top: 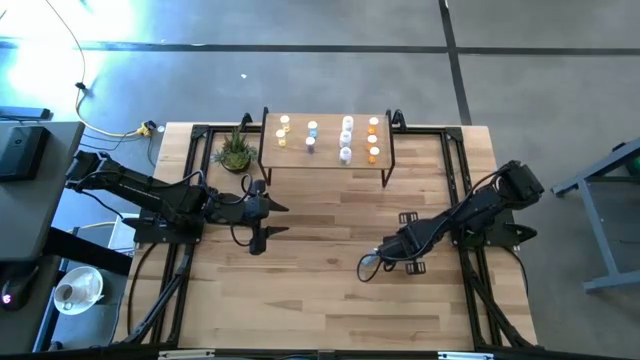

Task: Pick and place medicine bottles onto shelf by color
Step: Put the yellow pill bottle on the shelf

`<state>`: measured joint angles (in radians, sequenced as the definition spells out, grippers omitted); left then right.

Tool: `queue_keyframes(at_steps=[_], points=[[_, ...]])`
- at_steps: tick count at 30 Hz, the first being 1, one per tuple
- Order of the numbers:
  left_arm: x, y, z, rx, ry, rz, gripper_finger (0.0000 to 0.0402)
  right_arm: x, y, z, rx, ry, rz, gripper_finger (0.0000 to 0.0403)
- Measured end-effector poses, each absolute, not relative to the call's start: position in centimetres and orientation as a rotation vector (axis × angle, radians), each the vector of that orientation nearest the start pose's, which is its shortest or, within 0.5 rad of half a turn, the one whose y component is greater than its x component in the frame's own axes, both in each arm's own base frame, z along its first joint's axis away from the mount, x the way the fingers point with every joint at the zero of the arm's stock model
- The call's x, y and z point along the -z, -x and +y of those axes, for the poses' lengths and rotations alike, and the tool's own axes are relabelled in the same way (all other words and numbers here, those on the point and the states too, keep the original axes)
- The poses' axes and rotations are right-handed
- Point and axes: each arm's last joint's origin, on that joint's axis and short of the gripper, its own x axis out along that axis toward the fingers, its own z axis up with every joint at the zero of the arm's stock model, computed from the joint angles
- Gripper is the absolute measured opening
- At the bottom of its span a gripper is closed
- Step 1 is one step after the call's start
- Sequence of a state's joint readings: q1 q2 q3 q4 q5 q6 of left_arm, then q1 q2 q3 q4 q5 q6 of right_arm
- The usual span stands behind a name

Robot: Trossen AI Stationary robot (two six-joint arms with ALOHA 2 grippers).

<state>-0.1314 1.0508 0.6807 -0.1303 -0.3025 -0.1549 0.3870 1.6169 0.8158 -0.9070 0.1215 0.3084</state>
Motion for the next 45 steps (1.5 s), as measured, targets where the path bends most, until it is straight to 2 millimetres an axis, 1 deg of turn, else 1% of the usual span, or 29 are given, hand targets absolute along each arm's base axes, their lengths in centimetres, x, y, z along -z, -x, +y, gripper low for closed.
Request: queue_keyframes(at_steps=[3,7,10,19,24,38,42,45], points=[[-25.43,-22.19,-2.06,-0.205,0.044,0.474,0.0231,-13.75,-21.66,8.45,0.06,0.196,1.653,0.0093],[-25.42,-22.18,-2.06,-0.205,0.045,0.474,0.0231,-13.75,-21.66,8.45,0.063,0.194,1.653,0.0092],[-25.42,-22.19,-2.06,-0.205,0.046,0.474,0.0231,-13.76,-21.69,8.42,0.088,0.19,1.645,0.0103],[-25.42,-22.18,-2.06,-0.205,0.046,0.474,0.0231,-13.76,-21.65,8.41,0.111,0.158,1.65,0.016],[-25.42,-22.18,-2.06,-0.209,0.061,0.473,0.0231,-13.81,-21.37,8.3,0.113,0.172,1.68,0.0173],[-25.43,-22.19,-2.06,-0.211,0.068,0.472,0.0231,-13.83,-21.21,8.27,0.111,0.176,1.698,0.0171],[-25.42,-22.18,-2.06,-0.211,0.068,0.472,0.0231,-13.82,-21.25,8.34,0.097,0.158,1.699,0.0158],[-25.42,-22.18,-2.06,-0.211,0.068,0.472,0.0231,-13.82,-21.24,8.34,0.099,0.15,1.702,0.0139]])
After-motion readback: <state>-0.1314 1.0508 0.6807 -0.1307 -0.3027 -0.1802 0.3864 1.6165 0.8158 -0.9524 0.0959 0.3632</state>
